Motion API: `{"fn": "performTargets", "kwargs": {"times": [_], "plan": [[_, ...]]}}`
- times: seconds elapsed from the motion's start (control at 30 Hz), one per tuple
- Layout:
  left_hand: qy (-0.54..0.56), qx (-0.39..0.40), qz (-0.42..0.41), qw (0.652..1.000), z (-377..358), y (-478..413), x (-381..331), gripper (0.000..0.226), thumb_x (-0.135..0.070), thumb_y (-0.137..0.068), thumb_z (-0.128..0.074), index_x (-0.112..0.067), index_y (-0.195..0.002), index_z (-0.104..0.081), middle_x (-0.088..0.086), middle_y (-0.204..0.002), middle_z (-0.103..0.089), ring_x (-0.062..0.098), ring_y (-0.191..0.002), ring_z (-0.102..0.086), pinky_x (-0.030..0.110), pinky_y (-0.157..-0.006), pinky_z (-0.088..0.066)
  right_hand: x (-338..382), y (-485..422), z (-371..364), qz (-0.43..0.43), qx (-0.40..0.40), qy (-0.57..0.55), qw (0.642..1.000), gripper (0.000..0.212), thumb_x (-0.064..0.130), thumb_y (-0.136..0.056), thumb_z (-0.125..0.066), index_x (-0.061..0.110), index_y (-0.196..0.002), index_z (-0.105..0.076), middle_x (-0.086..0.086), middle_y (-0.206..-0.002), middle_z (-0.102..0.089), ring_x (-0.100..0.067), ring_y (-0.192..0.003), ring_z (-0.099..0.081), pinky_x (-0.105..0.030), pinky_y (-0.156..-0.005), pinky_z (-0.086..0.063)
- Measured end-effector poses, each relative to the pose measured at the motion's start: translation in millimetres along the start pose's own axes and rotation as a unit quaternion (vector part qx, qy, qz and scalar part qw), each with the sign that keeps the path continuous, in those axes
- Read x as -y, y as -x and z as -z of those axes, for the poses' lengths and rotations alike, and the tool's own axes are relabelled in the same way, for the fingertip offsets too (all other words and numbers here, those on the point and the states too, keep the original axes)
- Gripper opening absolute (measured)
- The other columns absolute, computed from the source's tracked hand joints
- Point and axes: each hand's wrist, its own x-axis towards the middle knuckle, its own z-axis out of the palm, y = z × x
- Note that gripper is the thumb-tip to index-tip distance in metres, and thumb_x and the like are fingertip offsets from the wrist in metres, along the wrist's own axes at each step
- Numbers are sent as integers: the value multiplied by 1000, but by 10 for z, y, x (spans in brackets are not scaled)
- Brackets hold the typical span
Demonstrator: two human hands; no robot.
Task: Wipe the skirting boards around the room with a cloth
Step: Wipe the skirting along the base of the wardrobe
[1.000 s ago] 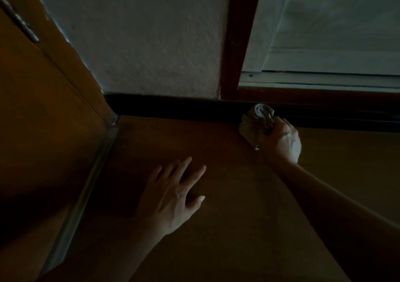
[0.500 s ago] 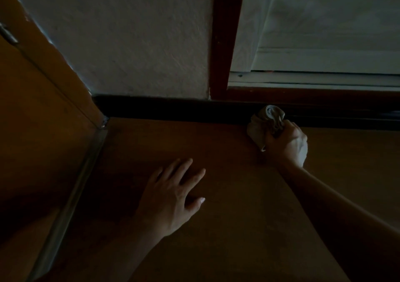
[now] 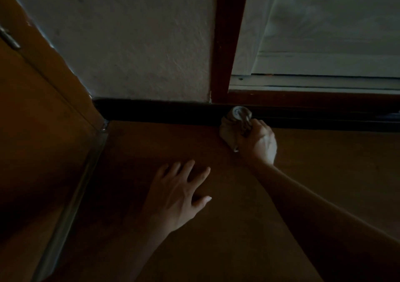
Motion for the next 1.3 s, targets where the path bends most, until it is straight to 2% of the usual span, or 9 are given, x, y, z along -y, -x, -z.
{"fn": "performTargets", "kwargs": {"times": [0.13, 0.27, 0.37, 0.47, 0.7, 0.83, 1.0, 1.13, 1.3], "plan": [[14, -14, -25, 1000, 4, -79, -69, 74, -76, -87, -18, -47, -155, -15, -1, -166, -20, 25, -148, -28, 48, -118, -22, 106, 8, 17, 13, 10, -14, 1000, 68, 72, -72, -39, 14, -98, -63, -3, -98, -64, -22, -93, -59, -36, -72, -47], [43, -20, -63, 997, -25, -220, -181, 72, -76, -90, -19, -47, -156, -11, -4, -168, -9, 21, -153, -16, 49, -123, -15, -128, -61, 199, 8, -10, -1, 1000, 77, 77, -69, -32, 15, -99, -64, -4, -98, -65, -24, -94, -61, -33, -71, -43], [67, -19, -77, 995, -32, -317, -295, 70, -76, -90, -13, -50, -155, -7, -8, -168, -3, 18, -154, -8, 48, -124, -8, -379, -111, 364, -2, -21, 27, 999, 71, 73, -72, -37, 15, -103, -64, -6, -102, -65, -26, -99, -60, -31, -75, -38], [71, -25, -62, 995, -47, -384, -419, 70, -77, -90, -10, -50, -154, -10, -9, -167, -8, 17, -153, -7, 50, -123, -6, -601, -148, 472, -2, -15, 38, 999, 57, 60, -79, -47, 14, -108, -63, -8, -106, -64, -28, -103, -59, -36, -79, -42], [55, -42, -41, 997, -126, -364, -517, 66, -74, -94, -25, -45, -153, -28, -4, -163, -29, 24, -151, -24, 59, -119, -22, -838, -133, 597, -94, -92, 3, 991, 31, 39, -86, -56, 11, -97, -64, -7, -101, -66, -28, -99, -61, -38, -83, -42], [44, -50, -42, 997, -126, -377, -530, 64, -71, -95, -30, -42, -152, -34, -1, -160, -37, 26, -147, -33, 61, -115, -29, -738, -144, 583, -54, -51, -8, 997, 50, 56, -78, -48, 11, -94, -63, -3, -94, -62, -24, -92, -59, -36, -79, -44], [35, -40, -39, 998, -110, -374, -545, 64, -70, -96, -26, -41, -153, -33, -1, -161, -35, 27, -148, -31, 61, -115, -29, -896, -132, 612, -73, -92, -3, 993, 27, 36, -86, -60, 11, -97, -64, -6, -98, -65, -28, -96, -61, -42, -82, -47], [28, -33, -36, 998, -97, -373, -552, 64, -70, -96, -25, -41, -153, -32, -1, -161, -35, 27, -147, -32, 60, -115, -29, -829, -174, 609, -38, -32, 2, 999, 43, 49, -84, -56, 13, -105, -64, -6, -104, -64, -24, -102, -59, -42, -84, -48], [22, -24, -36, 999, -85, -362, -553, 64, -70, -97, -19, -43, -155, -27, -1, -164, -28, 26, -150, -26, 59, -117, -24, -1143, -203, 783, -129, -86, 2, 988, 37, 42, -86, -59, 15, -110, -64, -11, -118, -65, -34, -115, -57, -49, -96, -46]]}}
